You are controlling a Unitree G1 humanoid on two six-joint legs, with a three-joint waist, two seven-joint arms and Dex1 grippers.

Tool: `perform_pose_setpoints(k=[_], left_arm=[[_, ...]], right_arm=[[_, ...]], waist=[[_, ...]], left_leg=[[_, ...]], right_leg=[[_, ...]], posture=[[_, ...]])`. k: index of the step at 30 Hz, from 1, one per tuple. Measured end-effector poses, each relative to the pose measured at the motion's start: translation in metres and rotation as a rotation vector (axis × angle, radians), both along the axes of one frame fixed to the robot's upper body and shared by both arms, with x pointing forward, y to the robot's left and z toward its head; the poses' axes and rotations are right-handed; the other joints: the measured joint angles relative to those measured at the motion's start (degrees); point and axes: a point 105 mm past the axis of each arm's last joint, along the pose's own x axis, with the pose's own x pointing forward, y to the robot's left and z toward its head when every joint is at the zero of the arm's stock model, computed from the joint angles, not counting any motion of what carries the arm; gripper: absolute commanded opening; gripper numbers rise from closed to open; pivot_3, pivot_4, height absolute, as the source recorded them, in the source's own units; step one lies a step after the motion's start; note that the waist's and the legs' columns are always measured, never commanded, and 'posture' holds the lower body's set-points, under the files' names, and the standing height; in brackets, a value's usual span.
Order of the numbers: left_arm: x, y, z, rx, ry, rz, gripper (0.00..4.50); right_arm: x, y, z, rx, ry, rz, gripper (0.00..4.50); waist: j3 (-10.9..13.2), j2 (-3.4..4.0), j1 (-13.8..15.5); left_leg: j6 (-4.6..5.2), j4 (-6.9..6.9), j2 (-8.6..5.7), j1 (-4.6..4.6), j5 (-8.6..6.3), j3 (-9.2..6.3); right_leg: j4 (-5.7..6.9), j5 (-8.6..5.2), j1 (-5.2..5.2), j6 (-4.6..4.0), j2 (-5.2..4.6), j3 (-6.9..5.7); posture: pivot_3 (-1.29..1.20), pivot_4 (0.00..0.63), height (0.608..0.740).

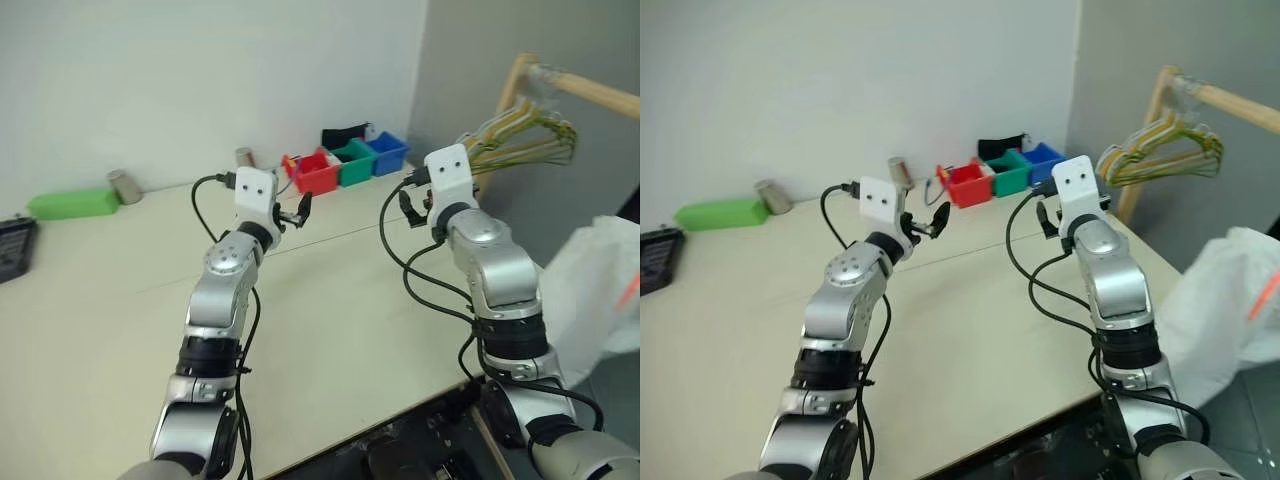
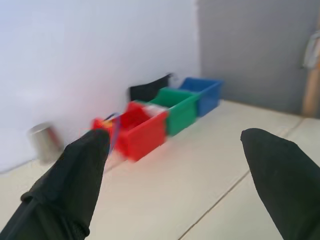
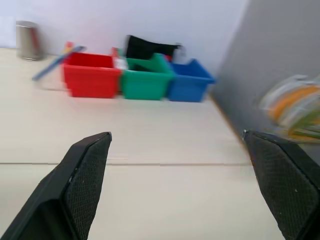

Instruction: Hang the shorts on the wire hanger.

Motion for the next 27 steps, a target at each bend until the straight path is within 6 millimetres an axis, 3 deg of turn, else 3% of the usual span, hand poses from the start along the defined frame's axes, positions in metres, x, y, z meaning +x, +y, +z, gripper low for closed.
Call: perform_pose_setpoints(k=[3,7,10,14,18,27], left_arm=[[-0.003,0.011,0.004,-0.005,0.001,0.039,4.5],[-0.011,0.028,0.0,0.002,0.019,0.094,4.5],[-0.017,0.034,-0.016,-0.014,0.075,0.126,4.5],[-0.037,0.048,-0.054,-0.08,0.197,0.222,4.5],[-0.048,0.056,-0.076,-0.078,0.274,0.27,4.5],[-0.048,0.055,-0.075,-0.098,0.27,0.287,4.5]], right_arm=[[0.002,0.007,-0.004,0.024,0.015,0.023,4.46],[0.002,0.014,-0.004,0.035,0.004,0.045,4.46],[-0.001,0.021,-0.013,0.031,0.002,0.067,4.46],[-0.011,0.014,-0.059,0.026,0.082,0.054,4.46],[-0.017,0.012,-0.074,0.024,0.111,0.036,4.46],[-0.026,0.01,-0.075,0.045,0.097,0.021,4.46]], waist=[[-0.1,0.0,3.3],[-0.1,0.03,5.9],[-0.1,0.02,7.1],[-0.2,0.0,8.5],[-0.1,0.01,9.2],[-0.1,0.02,11.1]], left_leg=[[-0.45,0.23,0.0,-0.86,0.26,-0.2],[-0.47,0.21,-0.02,-0.81,0.27,-0.2],[-0.44,0.2,-0.04,-0.78,0.25,-0.19],[-0.39,0.19,-0.04,-0.73,0.23,-0.17],[-0.4,0.22,-0.03,-0.69,0.27,-0.25],[-0.42,0.54,0.26,-0.51,0.3,-0.37]], right_leg=[[0.14,0.13,-0.8,-0.21,0.0,-0.07],[0.1,0.15,-0.79,-0.25,0.03,-0.09],[0.08,0.21,-0.78,-0.35,0.05,-0.18],[0.16,0.26,-0.78,-0.44,0.09,-0.18],[0.32,0.35,-0.79,-0.58,0.17,-0.25],[0.7,0.5,-0.69,-0.84,0.92,-0.23]], posture=[[-0.11,0.004,0.74],[-0.08,0.01,0.74],[-0.07,0.012,0.74],[-0.05,0.017,0.74],[-0.05,0.02,0.74],[-0.06,0.029,0.74]])
